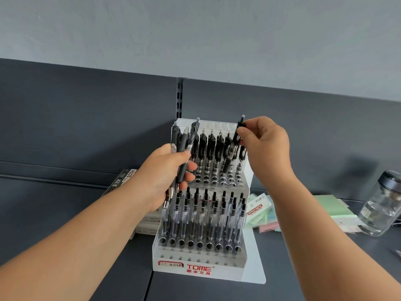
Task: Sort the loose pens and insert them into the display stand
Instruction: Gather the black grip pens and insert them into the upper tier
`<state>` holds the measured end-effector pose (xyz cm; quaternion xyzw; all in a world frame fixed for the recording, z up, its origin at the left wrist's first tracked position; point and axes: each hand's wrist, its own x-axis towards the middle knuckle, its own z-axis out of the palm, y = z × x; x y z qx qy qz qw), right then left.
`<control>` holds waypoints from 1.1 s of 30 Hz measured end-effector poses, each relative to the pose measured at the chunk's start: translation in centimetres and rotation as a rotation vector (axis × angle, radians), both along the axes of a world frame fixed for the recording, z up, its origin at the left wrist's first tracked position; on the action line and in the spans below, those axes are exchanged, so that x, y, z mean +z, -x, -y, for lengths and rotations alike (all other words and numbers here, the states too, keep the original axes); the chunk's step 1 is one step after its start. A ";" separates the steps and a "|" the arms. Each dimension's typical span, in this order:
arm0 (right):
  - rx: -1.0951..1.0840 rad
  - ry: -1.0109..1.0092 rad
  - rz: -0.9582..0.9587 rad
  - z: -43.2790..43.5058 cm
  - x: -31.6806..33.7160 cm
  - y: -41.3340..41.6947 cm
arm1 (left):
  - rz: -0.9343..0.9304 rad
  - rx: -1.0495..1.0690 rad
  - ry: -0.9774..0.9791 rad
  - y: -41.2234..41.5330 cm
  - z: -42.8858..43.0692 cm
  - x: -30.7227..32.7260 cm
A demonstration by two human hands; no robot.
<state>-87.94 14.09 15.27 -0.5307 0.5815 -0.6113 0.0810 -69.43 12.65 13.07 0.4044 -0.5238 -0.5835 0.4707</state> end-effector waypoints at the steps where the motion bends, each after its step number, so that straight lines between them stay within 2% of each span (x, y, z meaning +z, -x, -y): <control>1: -0.006 -0.028 -0.027 0.2 -0.4 -0.1 | 0.000 -0.002 0.001 0.0 0.0 0.0; 5: -0.034 -0.161 -0.125 0.6 -2.2 -0.5 | 0.015 -0.010 0.007 -0.3 0.2 -0.3; 12: -0.078 -0.213 -0.150 0.3 -2.2 -1.1 | 0.052 -0.057 0.032 -0.3 0.2 -0.4; 15: -0.186 -0.102 -0.188 -0.7 -1.7 -1.8 | 0.071 -0.096 0.059 -0.2 -0.1 -0.1; 17: -0.129 -0.011 -0.093 -1.4 -1.0 -2.7 | 0.090 -0.117 0.089 0.0 -0.2 0.0; 20: 0.112 -0.086 0.184 -1.6 -0.1 -3.8 | 0.139 -0.149 0.156 0.6 -0.4 0.0; 24: 0.269 -0.141 0.364 -1.5 0.2 -3.7 | 0.164 -0.181 0.195 1.3 -0.6 0.1; 28: 0.283 -0.127 0.441 -1.7 0.3 -2.4 | 0.122 -0.161 0.144 1.4 -0.3 0.1; 33: 0.223 -0.054 0.390 -2.0 1.8 -0.8 | 0.061 -0.089 0.075 1.3 0.2 0.0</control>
